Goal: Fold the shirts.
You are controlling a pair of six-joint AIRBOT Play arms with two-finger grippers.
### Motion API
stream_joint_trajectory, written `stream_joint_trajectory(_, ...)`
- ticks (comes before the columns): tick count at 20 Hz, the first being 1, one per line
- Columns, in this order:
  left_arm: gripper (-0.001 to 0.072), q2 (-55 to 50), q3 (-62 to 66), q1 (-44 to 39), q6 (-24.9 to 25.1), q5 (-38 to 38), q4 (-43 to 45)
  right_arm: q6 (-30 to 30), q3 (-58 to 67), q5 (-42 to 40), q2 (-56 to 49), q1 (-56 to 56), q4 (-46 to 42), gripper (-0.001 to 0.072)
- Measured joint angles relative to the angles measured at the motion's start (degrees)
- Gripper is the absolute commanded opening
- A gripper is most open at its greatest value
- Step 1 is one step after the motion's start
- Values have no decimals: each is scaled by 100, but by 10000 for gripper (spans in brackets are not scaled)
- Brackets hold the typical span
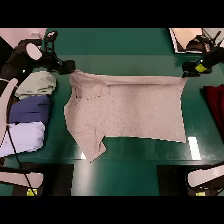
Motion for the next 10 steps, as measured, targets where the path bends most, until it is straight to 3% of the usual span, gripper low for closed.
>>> stream_joint_trajectory(3, 23, -236, 103, 0, 208, 61, 0, -146, 433, 37, -304, 4, -9, 10)
stream_joint_trajectory(5, 24, -306, 122, 0, 525, -369, 2, -227, 409, 201, -310, 4, -35, 11)
stream_joint_trajectory(10, 24, -354, -214, 0, 957, -1397, -15, -313, -890, 50, 282, 4, -52, 11)
